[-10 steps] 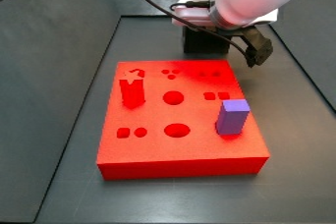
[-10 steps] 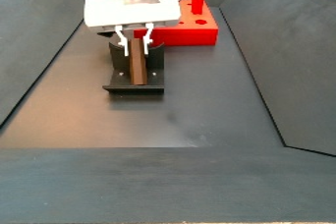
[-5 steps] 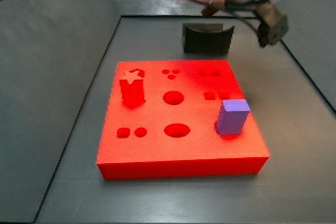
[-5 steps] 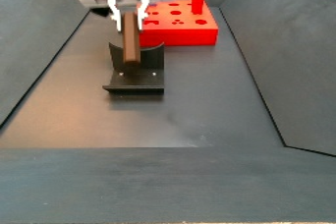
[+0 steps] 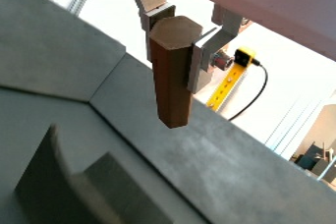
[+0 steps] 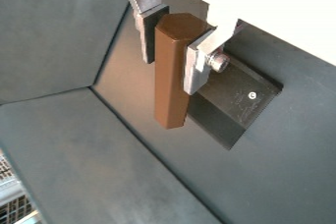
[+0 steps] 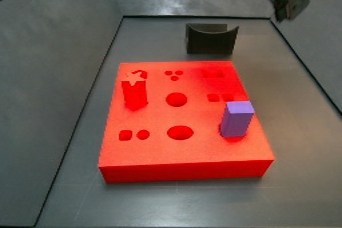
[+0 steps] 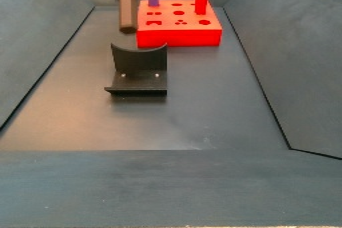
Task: Pick up the hexagon object. Move up. Place the hexagon object on the fixture. Regrasp the hexagon object. Move to above the board. Insert the hexagon object.
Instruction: Move to above the board.
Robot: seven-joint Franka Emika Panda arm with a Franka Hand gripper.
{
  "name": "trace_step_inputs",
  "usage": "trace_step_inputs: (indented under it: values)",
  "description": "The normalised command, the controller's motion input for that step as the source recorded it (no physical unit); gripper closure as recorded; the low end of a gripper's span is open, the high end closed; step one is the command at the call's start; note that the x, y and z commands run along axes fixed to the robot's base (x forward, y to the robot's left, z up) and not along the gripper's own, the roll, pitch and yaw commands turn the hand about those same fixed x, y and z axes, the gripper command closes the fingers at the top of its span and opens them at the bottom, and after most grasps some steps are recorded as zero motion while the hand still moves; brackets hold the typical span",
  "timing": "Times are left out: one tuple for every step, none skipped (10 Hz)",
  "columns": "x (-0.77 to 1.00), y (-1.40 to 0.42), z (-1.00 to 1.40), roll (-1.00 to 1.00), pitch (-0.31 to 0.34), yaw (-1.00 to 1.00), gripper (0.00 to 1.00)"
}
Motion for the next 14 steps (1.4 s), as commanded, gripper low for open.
trace_step_inputs:
  values:
    - [0.03,-0.06,1.00,-0.04,0.127,0.09,1.00]
    - [0.03,-0.06,1.00,-0.03,0.123,0.10,1.00]
    - [0.04,-0.06,1.00,-0.03,0.115,0.11,1.00]
    - [0.04,-0.06,1.00,-0.03,0.106,0.12,1.00]
    - [0.04,-0.05,1.00,-0.03,0.099,0.11,1.00]
    - [0.03,-0.04,0.76,-0.03,0.082,0.12,1.00]
    - [0.03,-0.03,0.64,-0.04,0.076,0.11,1.00]
    - [0.02,-0.02,0.42,-0.04,0.068,0.11,1.00]
    - [0.02,-0.02,0.19,-0.04,0.063,0.10,1.00]
    - [-0.70,-1.00,0.22,-1.00,-0.034,-0.04,1.00]
    - [-0.71,-1.00,0.23,-1.00,-0.045,-0.04,1.00]
    - [-0.76,-1.00,0.24,-1.00,-0.063,-0.04,1.00]
    - [-0.79,-1.00,0.22,-1.00,-0.075,-0.05,1.00]
    - [-0.80,-1.00,0.24,-1.00,-0.081,-0.05,1.00]
